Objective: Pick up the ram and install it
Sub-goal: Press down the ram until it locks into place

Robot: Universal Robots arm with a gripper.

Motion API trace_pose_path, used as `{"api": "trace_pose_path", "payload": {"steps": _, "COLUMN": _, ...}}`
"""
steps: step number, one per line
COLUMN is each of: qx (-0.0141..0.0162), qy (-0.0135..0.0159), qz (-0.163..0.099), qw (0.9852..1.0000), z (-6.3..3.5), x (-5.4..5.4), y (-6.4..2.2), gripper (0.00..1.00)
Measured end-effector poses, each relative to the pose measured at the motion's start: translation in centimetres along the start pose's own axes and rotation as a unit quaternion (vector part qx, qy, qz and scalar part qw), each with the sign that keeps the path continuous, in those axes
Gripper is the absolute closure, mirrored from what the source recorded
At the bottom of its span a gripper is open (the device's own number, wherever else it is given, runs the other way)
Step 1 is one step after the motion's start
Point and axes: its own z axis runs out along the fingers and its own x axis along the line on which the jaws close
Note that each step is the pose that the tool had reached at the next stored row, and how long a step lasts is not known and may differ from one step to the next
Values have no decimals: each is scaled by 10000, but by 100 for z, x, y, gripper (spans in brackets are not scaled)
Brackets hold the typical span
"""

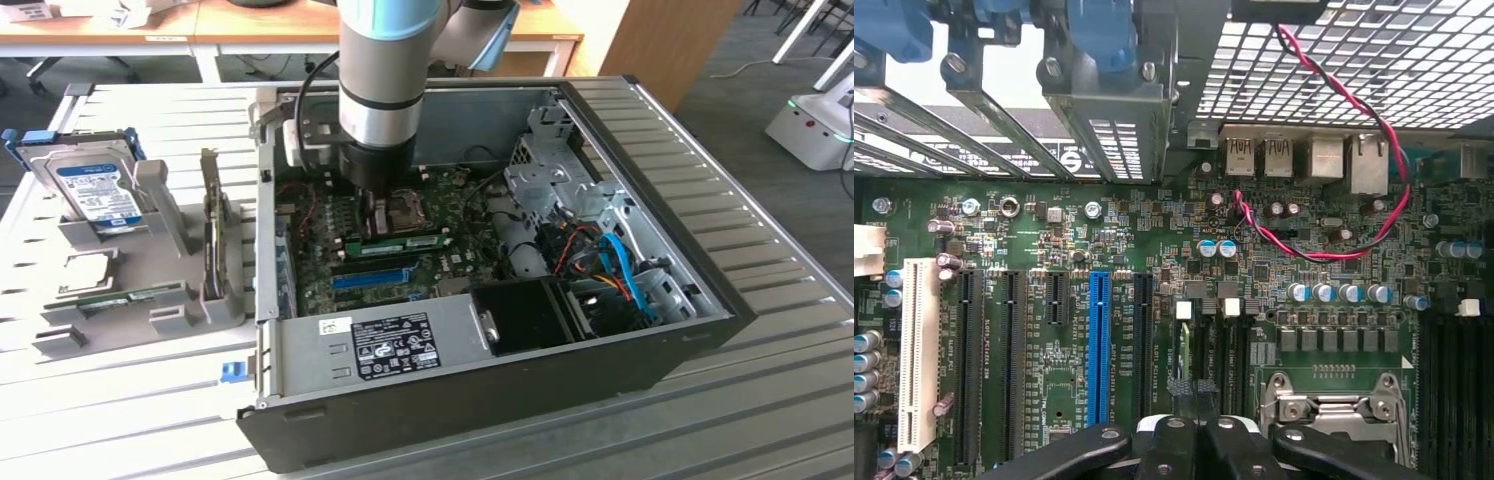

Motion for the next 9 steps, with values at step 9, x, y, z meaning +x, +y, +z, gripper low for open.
{"api": "trace_pose_path", "payload": {"steps": 9, "qx": 0, "qy": 0, "qz": 0, "qw": 10000, "z": 12, "x": 1, "y": 0, "gripper": 89}}
